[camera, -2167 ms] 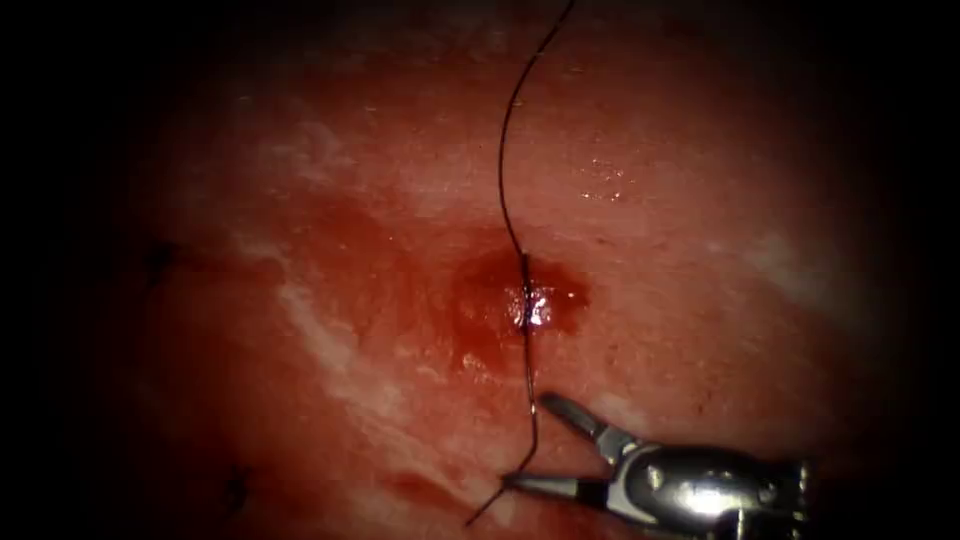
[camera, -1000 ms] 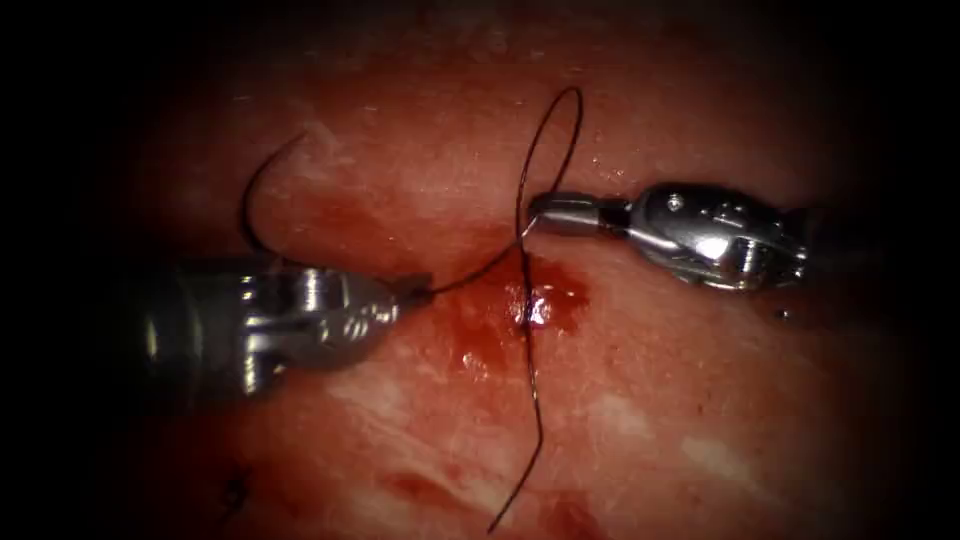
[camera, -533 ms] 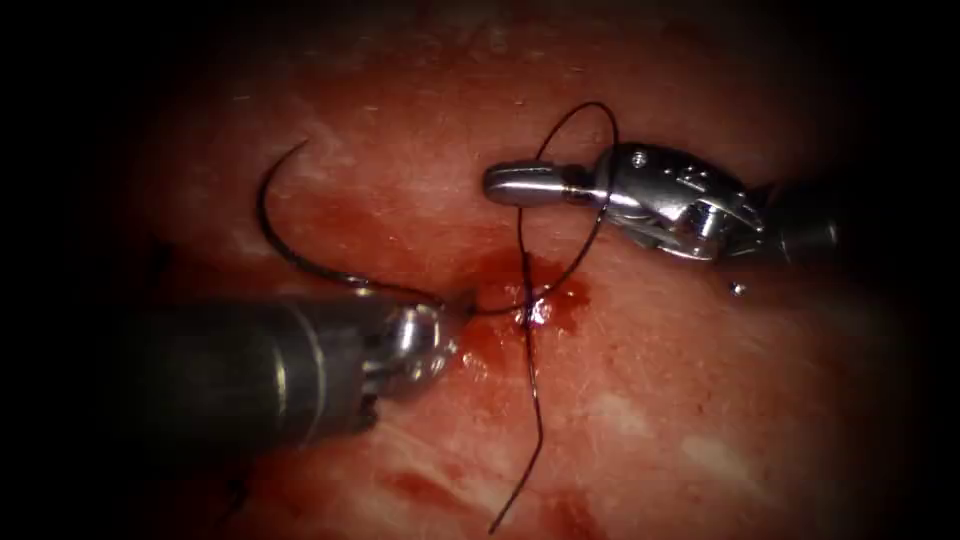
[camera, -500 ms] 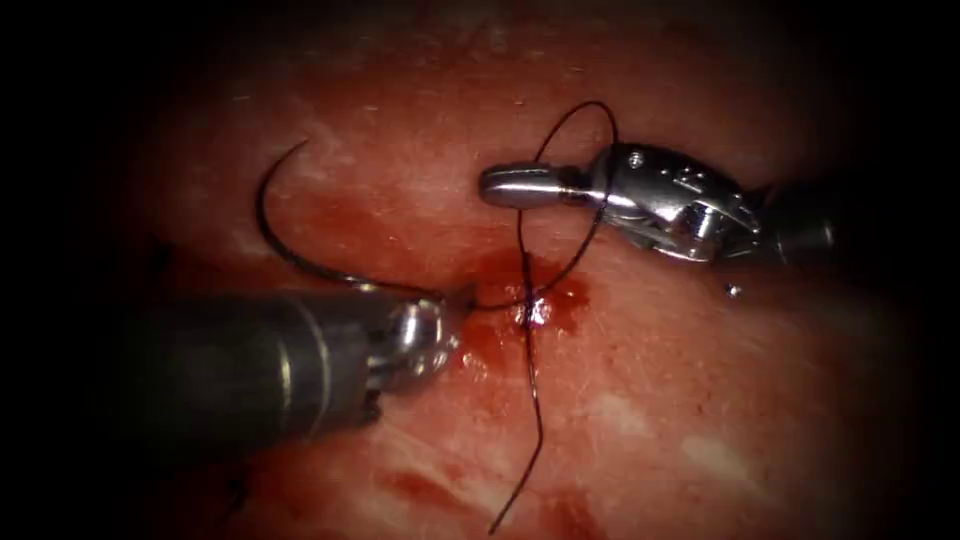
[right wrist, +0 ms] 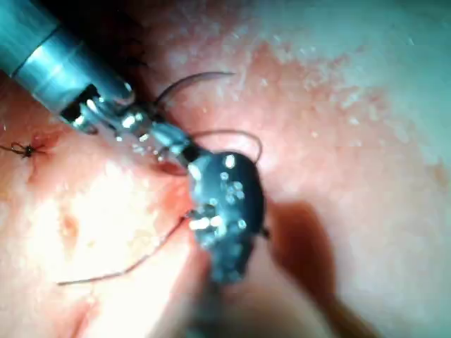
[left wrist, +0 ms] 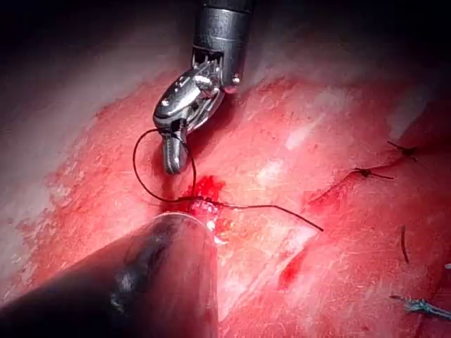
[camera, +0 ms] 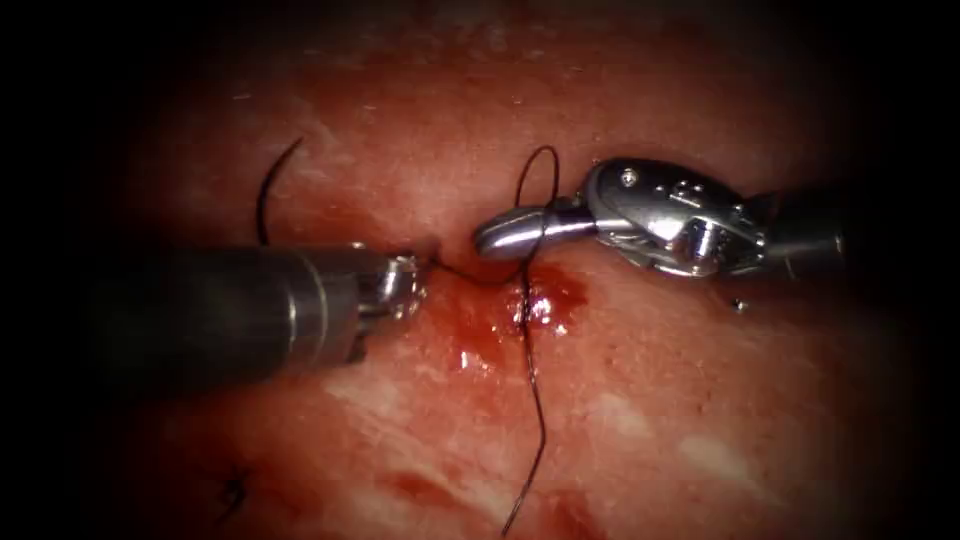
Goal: Wound Closure
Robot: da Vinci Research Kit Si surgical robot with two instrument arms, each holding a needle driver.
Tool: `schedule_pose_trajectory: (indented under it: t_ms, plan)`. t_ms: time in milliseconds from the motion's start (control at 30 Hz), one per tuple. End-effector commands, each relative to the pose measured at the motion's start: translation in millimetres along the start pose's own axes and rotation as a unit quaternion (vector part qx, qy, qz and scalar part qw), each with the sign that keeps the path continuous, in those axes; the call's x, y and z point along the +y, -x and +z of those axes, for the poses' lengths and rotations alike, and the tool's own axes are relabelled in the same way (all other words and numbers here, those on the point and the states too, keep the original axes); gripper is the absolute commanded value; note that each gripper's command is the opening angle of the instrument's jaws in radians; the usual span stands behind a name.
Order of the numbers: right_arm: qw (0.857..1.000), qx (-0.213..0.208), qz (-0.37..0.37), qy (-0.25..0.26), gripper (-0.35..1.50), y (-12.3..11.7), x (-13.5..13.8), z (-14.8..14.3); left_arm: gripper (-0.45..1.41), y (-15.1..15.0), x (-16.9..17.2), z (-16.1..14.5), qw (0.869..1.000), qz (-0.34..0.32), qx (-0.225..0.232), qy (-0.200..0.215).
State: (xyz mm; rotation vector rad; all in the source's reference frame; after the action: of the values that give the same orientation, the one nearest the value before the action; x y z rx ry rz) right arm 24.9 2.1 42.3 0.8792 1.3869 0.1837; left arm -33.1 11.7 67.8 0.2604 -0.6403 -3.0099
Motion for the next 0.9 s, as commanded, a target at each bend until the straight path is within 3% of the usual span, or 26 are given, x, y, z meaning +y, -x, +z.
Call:
schedule_pose_trajectory:
  t_ms: [33, 467, 533, 667, 900]
  plan:
    - [0.999, -0.023, -0.022, -0.021, -0.35, 0.5, -0.2, 1.0, -0.45, -0.6, 0.1, 0.1, 1.000, 0.002, 0.000, 0.002]
    - [0.985, -0.118, -0.082, -0.096, -0.35, 0.1, -0.1, 3.5, -0.45, -2.5, -1.1, -3.1, 1.000, 0.009, -0.008, 0.008]
    - [0.973, -0.162, -0.100, -0.127, -0.35, 0.4, -0.6, 4.4, -0.45, -2.4, -1.2, -2.9, 1.000, 0.009, -0.011, 0.007]
    - [0.958, -0.200, -0.116, -0.171, -0.35, 0.6, -1.7, 5.2, -0.45, -2.0, -1.3, -2.6, 1.000, 0.010, -0.013, 0.007]
    - [0.938, -0.234, -0.141, -0.212, -0.35, 0.8, -3.6, 6.0, -0.45, -1.5, -1.1, -3.0, 1.000, 0.011, -0.015, 0.007]
